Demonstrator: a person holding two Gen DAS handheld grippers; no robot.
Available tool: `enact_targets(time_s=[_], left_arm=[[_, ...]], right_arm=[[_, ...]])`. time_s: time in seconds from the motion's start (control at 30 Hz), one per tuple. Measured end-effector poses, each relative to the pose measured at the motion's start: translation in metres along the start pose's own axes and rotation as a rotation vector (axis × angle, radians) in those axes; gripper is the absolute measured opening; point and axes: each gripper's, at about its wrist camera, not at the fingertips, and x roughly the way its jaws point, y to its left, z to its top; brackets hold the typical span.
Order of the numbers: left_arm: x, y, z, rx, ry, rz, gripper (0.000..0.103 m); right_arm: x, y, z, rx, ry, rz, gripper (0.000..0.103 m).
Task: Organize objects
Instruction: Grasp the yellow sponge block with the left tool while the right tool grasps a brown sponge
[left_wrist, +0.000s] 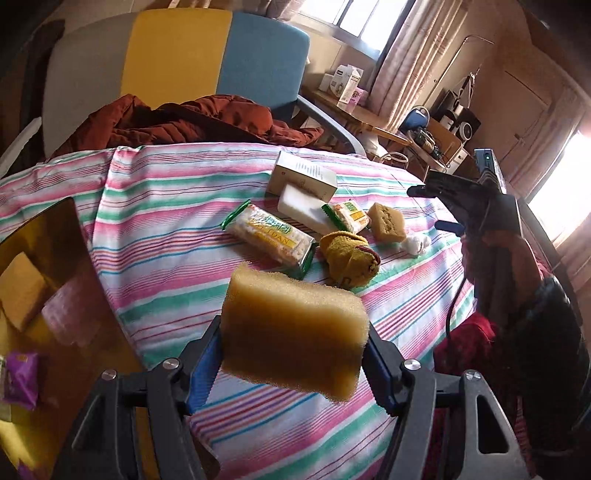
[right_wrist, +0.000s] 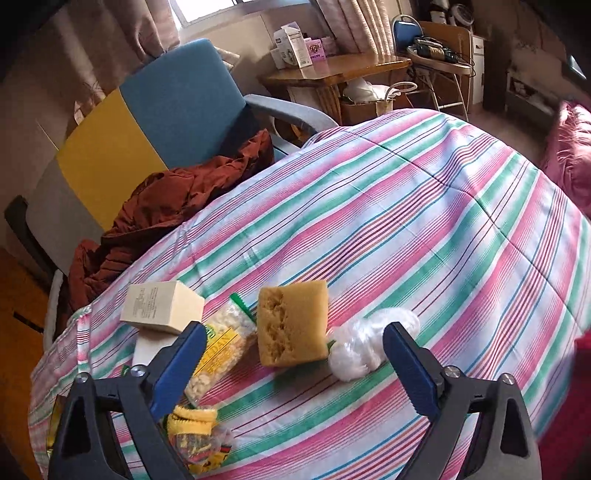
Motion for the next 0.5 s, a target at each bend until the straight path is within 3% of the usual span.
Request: enact_targets(time_s=[0.13,0.3,0.37,0.43,0.5], left_arm=[[-0.004,0.009,-0.006,-0.025,0.005,0.005,0.069],[-0.004,0.012,-0.011,-0.039,0.013,0.010,0.069],[-0.006,0.012,-0.012,-0.040,0.008,0.014,0.069],[-0.010,0.012,-0.013,-0.038,0.000,0.023,0.069],[-0.016,0.013,-0.014,-0.035,-0.011,0.037,0.069]], right_arm=[[0.014,-0.008,0.021,0.003,0.043,0.003,0.088],[0.047,0.008,0.017,-0.098,0.133,-0.030,0.088],[0.063,0.015,0.009,-0.140,0.168,-0.056,0.083],[0.080,0.019,0.001,-0.191,0.203,-0.084,0.057],[0.081,0.020,-0.004,-0.218,0.189,-0.081,0.056]])
